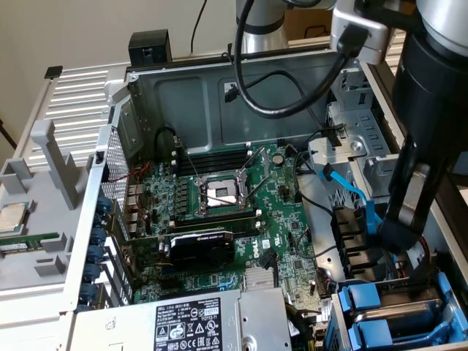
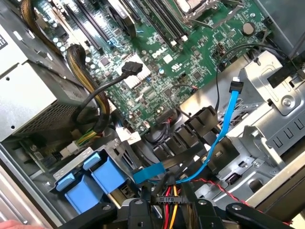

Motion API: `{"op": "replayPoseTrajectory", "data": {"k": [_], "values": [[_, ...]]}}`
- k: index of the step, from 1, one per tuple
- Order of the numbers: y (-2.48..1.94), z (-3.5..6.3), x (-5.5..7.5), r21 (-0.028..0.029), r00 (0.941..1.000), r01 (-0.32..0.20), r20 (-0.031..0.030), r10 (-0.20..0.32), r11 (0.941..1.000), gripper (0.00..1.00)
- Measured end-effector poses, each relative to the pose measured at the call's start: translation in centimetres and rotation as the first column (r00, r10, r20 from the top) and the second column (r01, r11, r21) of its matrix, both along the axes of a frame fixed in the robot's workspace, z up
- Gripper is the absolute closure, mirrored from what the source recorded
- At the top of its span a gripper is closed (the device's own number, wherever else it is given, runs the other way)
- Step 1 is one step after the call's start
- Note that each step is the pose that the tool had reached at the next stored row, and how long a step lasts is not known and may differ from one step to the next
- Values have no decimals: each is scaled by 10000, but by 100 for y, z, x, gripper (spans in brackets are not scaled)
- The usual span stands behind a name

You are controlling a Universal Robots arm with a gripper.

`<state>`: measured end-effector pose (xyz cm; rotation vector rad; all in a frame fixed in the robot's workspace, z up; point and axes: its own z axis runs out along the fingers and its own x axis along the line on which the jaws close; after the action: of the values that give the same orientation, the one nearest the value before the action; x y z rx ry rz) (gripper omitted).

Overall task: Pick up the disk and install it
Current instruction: 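Insert the first disk wire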

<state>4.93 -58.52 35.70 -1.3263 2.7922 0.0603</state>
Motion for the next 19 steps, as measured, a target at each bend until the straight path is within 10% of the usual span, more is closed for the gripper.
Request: {"op": "replayPoseTrajectory", "data": {"k": [6, 11, 19], "values": [[11, -25, -17, -168, 10000, 56, 31, -56, 9998, 64], [19, -25, -28, -617, 10000, 60, 83, -55, 9981, 64], [76, 1, -68, -667, 9999, 65, 107, -58, 9977, 64]]}}
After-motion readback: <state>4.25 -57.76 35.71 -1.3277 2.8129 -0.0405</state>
